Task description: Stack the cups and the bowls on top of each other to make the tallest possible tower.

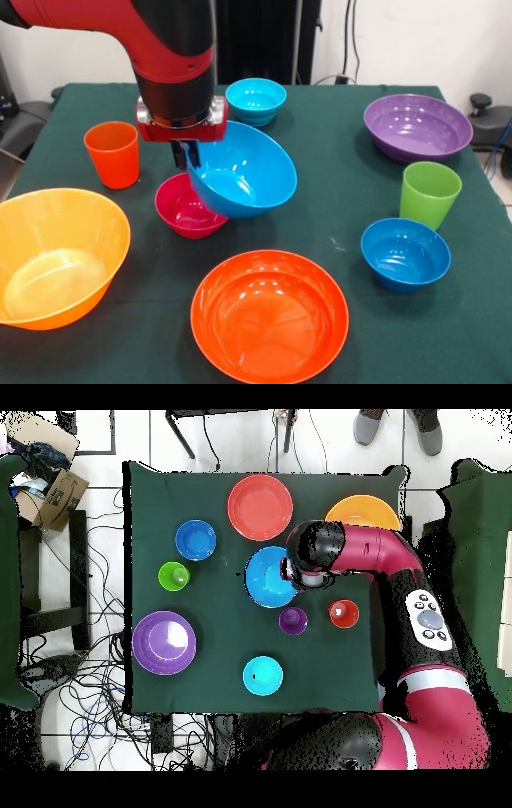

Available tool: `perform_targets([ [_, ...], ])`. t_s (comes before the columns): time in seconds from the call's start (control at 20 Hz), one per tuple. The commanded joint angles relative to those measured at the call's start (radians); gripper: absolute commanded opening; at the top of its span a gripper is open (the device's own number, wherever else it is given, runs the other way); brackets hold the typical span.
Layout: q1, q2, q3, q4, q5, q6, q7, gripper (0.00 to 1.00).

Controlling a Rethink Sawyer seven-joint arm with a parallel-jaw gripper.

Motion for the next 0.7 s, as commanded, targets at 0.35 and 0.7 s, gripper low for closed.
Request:
perform_targets([
  [0.35,-0.042,0.034,0.125,0.035,-0.062,-0.039,-0.243,0.00],
  [0.7,-0.069,0.037,0.155,0.023,-0.067,-0.016,-0.271,0.00],
])
